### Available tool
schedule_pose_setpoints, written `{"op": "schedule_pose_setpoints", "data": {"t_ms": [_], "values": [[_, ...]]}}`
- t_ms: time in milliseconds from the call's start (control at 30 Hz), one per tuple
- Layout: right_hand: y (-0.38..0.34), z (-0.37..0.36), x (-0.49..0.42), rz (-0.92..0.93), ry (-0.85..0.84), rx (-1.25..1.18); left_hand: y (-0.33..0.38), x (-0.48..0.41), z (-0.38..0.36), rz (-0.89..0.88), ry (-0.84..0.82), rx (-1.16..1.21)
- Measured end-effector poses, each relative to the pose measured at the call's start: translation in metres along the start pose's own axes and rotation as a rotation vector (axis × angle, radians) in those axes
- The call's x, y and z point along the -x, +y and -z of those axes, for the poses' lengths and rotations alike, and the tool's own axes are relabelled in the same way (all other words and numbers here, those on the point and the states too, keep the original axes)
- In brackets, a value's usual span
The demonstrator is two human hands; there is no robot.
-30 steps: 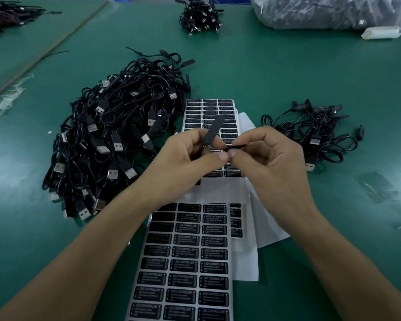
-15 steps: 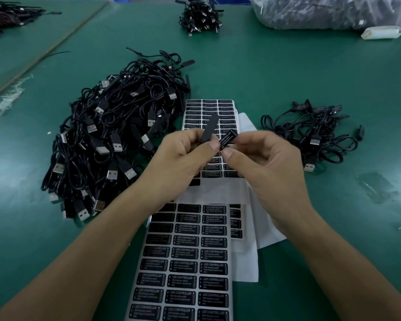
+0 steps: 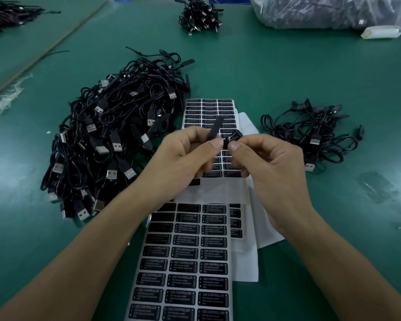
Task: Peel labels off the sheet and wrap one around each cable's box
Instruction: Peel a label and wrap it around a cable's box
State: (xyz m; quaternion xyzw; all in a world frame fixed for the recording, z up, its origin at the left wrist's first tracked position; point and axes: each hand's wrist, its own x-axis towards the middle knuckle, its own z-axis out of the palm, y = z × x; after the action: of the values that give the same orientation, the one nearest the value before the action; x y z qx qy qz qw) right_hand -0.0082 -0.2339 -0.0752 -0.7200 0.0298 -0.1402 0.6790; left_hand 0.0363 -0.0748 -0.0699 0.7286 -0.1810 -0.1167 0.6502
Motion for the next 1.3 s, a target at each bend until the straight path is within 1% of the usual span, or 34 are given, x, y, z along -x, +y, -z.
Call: {"op": "schedule_pose_setpoints", "data": {"t_ms": [133,267,467,833,1100,1300], "values": [[-0.0005,0.0019,-0.0014,0.031,0.059,-0.021,0.0007,0.0006,0.0008,0.0,0.009,0.044],[-0.0008,0.0003,-0.0008,0.011,0.028,-0.063,0.001,0.0004,0.0018,-0.008,0.009,0.028],[-0.0016,-0.0009,-0.0004,0.006,0.003,-0.078,0.0009,0.0005,-0.0001,-0.025,-0.073,0.08],[-0.0012,0.0,-0.0018,0.028,0.021,-0.063,0.0007,0.0013,0.0038,0.014,-0.185,0.073],[-0.0035,-0.0021,0.0003,0.055,0.008,-0.112,-0.001,0.0008,0.0038,0.0,-0.203,0.052],[-0.0048,-0.0027,0.0021,0.075,0.007,-0.091,-0.0022,0.0009,0.0036,-0.007,-0.189,0.024]]}}
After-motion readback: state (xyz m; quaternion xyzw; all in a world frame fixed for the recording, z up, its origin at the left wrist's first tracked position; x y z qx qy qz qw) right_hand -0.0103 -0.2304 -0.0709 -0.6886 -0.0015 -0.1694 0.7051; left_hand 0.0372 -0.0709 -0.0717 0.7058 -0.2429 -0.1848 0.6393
